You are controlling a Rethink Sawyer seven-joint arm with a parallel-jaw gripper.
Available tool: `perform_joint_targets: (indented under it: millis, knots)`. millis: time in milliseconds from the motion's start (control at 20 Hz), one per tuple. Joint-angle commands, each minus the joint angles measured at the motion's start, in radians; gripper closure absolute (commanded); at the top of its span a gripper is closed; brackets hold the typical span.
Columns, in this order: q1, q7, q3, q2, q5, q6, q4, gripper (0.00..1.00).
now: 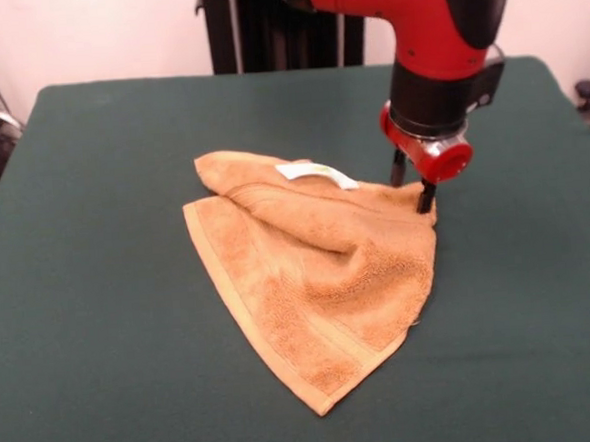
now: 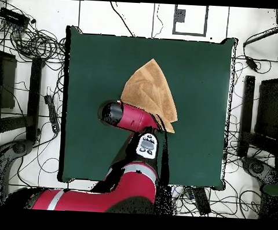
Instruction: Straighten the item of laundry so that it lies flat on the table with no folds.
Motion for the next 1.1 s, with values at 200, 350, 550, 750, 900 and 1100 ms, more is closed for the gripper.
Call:
perform_joint_targets:
  millis: [200,350,550,750,900,1100]
  knots:
    - [-0.013,0.163,0.071,0.264,0.060,-0.170,-0.078,0.00]
    - [-0.026,0.144,0.093,0.260,0.053,-0.173,-0.070,0.00]
    - [-0.012,0.153,0.077,0.256,0.060,-0.135,-0.072,1.00]
    - [0.024,0.232,0.045,0.228,0.113,-0.093,-0.040,1.00]
    - [0.056,0.269,0.029,0.192,0.145,-0.053,-0.011,1.00]
    - [0.098,0.305,0.007,0.162,0.186,0.007,0.001,1.00]
